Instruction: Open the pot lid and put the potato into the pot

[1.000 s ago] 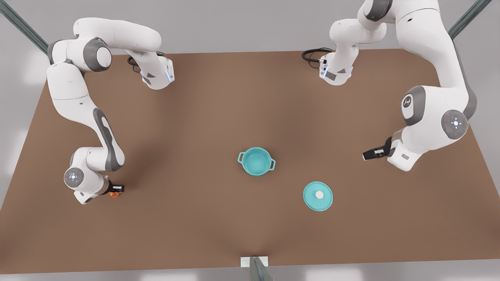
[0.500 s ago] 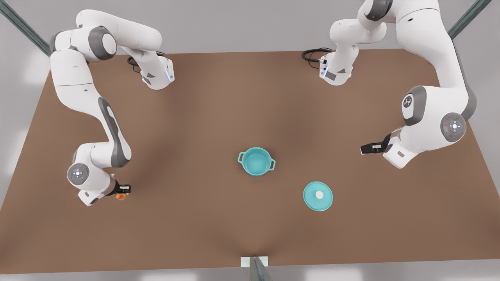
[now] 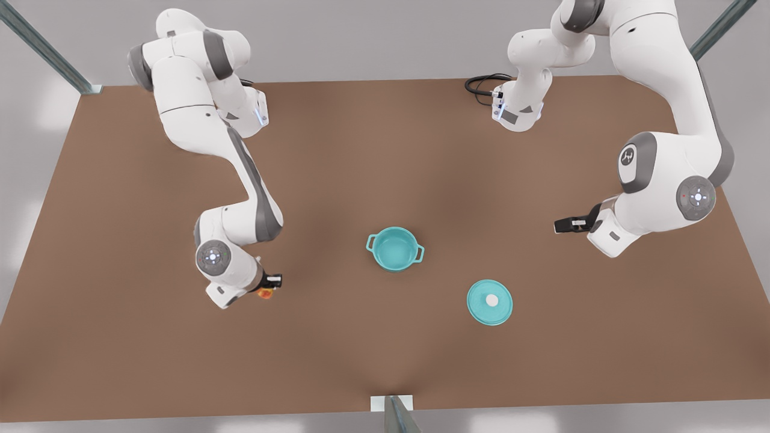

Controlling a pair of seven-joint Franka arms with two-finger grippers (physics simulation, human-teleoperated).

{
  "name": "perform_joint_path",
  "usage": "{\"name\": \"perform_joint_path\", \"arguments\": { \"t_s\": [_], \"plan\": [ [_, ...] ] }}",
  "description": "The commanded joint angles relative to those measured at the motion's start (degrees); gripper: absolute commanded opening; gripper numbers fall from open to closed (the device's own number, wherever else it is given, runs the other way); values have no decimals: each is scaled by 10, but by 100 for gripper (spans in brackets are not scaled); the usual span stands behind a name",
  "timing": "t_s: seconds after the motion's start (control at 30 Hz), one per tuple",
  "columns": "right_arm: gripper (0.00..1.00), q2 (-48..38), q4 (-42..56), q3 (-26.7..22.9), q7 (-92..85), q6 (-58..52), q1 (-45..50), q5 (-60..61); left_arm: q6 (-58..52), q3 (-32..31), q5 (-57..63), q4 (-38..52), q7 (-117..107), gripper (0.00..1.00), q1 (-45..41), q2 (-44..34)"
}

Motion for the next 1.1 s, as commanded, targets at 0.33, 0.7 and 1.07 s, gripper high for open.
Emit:
{"name": "perform_joint_path", "arguments": {
  "t_s": [0.33,0.7,1.07],
  "plan": [
    [56,76,142,-18,352,-41,179,109,-10,2,0,-24,1,100,2,-20],
    [56,203,246,-23,432,-30,267,130,40,1,-12,-19,-1,100,2,-9],
    [100,66,243,-64,276,-210,134,82,34,2,2,6,24,100,3,-4]
  ]
}}
